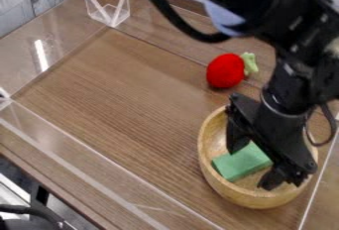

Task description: Remove the green object from the brown bowl and put it on the table

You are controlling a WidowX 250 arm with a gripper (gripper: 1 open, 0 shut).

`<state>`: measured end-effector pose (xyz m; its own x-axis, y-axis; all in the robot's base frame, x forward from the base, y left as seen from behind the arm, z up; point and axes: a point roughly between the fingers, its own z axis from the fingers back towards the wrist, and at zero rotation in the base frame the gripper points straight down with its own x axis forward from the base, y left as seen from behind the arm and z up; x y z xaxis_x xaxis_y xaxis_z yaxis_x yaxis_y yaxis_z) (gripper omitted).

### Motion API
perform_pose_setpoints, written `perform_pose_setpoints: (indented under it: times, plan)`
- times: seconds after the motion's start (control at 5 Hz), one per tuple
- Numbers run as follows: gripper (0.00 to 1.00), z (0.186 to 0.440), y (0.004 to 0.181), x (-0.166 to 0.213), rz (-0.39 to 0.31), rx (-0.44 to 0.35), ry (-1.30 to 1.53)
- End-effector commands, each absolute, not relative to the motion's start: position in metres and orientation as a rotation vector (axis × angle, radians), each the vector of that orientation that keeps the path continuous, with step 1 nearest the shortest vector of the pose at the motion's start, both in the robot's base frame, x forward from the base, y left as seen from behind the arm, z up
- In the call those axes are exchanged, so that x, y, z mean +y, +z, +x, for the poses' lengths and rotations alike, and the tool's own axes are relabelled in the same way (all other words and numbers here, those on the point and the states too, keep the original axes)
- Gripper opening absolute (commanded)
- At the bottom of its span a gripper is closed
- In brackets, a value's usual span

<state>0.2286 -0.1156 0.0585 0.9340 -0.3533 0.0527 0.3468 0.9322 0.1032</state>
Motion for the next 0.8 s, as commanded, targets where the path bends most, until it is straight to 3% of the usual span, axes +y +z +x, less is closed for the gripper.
perform_pose_setpoints:
  times: [0.0,0.4,0.6]
  plan:
    - [1.0,0.236,0.063,-0.128,0.077,-0.117,-0.286]
    - [1.0,0.251,0.062,-0.12,0.068,-0.128,-0.322]
    - [1.0,0.246,0.06,-0.115,0.06,-0.13,-0.376]
